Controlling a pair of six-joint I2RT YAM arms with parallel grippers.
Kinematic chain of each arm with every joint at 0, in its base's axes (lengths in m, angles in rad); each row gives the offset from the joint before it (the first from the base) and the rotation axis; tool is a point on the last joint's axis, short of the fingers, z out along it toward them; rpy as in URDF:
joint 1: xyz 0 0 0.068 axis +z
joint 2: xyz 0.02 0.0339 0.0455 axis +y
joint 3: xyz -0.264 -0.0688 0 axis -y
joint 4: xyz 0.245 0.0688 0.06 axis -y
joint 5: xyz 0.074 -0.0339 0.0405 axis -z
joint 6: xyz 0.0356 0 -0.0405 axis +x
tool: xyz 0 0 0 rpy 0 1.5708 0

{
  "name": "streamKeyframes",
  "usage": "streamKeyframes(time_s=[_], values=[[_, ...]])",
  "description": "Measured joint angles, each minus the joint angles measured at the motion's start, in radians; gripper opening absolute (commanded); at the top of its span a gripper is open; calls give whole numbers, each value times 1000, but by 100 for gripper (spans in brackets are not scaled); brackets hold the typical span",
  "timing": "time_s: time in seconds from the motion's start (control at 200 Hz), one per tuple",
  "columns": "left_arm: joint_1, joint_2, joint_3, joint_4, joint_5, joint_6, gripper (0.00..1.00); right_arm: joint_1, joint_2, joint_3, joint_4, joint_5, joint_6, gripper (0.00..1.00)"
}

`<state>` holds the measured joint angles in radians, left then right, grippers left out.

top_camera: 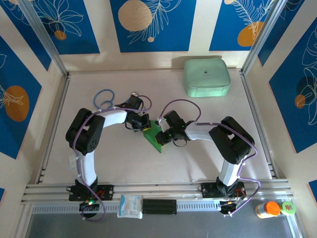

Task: Fold a paper plane with a square sheet of paper (pick it up from the middle)
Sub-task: Third fold the triangle at the center of the table.

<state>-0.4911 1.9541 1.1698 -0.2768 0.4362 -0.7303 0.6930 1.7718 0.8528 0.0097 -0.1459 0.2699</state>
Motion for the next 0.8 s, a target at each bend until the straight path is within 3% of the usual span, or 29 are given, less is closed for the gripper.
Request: streamKeyframes(time_s=[0.39, 0.505, 0.8], values=[[0, 2, 11, -8, -1, 0, 0, 0, 15, 23, -20, -4, 0, 0], [0, -6, 19, -26, -8, -1, 6, 0, 17, 25, -22, -4, 0, 0], [-11, -232, -106, 48, -37, -93, 17, 0, 21, 35, -31, 1, 0, 0]])
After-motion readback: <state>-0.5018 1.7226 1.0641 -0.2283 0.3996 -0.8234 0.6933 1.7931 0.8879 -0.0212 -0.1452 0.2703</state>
